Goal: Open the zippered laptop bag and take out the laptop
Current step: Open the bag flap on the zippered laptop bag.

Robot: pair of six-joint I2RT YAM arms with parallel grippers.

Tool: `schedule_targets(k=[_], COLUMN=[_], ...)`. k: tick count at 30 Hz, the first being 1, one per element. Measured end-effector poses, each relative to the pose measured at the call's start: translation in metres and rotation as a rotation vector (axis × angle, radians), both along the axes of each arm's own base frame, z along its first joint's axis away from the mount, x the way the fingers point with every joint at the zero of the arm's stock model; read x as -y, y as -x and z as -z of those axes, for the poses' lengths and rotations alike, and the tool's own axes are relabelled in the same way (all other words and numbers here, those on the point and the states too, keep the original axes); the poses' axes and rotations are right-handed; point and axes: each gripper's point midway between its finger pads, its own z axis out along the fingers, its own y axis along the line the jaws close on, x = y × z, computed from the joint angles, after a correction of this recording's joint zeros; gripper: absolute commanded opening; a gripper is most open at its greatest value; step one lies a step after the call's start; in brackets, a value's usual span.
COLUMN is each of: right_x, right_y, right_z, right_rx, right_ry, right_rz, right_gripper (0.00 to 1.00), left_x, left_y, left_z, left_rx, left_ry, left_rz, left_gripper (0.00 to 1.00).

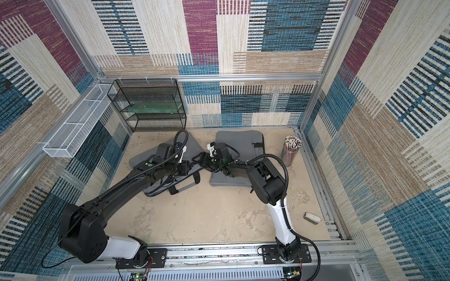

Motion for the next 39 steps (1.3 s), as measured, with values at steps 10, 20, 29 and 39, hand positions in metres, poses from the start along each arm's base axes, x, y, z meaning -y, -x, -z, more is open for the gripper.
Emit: schedule_targets(k=[10,20,29,39], right_x=[-0.015,-0.023,-0.031,-0.033], right_y=[-0.018,-0.022,-0.022,-0.02], right_z=[-0.027,-0.043,-0.055,-0.055], right_rx=[0.053,0.071,0.094,0.09], right_ry=[-0.052,-0.048,-0.039,-0.028], right_rz=[-0.015,-0.03,-0.049,-0.057], right_gripper=[0.45,0.45,0.44,0.44], left_x=[-0.01,-0.063,-0.117,-0.146], left_y=[0.01,0.014,0.001,-0.03], left_z=[0.011,0.025,0.037,0.041], left_rx=[-0.012,0.015,0.048,0.061], left_ry=[-0.032,-0.267,-0.551,-0.728], left_rz=[-0.021,-0.172,-0.357,-0.463], left_gripper=[0.49,0.98,0.98,0.7])
